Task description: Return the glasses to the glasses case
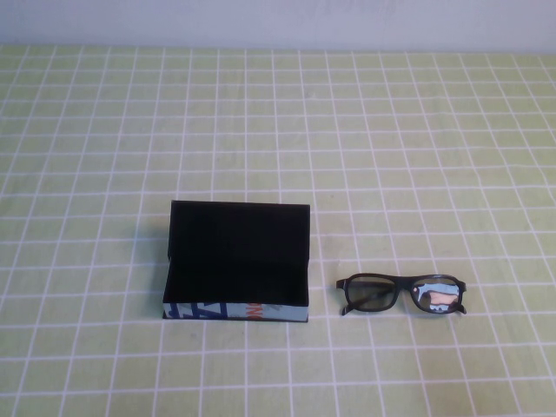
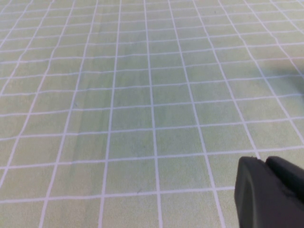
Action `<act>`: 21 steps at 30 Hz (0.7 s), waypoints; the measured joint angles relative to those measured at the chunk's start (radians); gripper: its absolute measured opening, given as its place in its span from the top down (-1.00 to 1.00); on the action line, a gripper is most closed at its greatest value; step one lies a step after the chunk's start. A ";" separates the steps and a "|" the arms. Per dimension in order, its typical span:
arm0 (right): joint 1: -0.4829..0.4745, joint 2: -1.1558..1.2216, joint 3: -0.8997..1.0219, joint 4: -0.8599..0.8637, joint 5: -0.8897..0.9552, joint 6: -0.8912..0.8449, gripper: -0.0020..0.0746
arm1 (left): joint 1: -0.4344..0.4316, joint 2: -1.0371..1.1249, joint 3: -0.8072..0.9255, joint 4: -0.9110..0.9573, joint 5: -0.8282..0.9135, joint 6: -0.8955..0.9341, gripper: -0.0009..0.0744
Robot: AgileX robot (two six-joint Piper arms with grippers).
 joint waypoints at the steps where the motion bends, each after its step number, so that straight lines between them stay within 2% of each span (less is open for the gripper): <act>1: 0.000 0.000 0.000 0.009 0.010 0.000 0.98 | 0.000 0.000 0.000 0.000 0.000 0.000 0.98; 7: 0.001 0.123 -0.128 -0.045 0.184 -0.002 0.98 | 0.000 0.000 0.000 0.000 0.000 0.000 0.98; 15: 0.001 0.586 -0.439 -0.389 0.580 -0.005 0.98 | 0.000 0.000 0.000 0.000 0.000 0.000 0.98; 21: 0.001 0.897 -0.631 -0.556 0.753 -0.081 0.98 | 0.000 0.000 0.000 0.000 0.000 0.000 0.98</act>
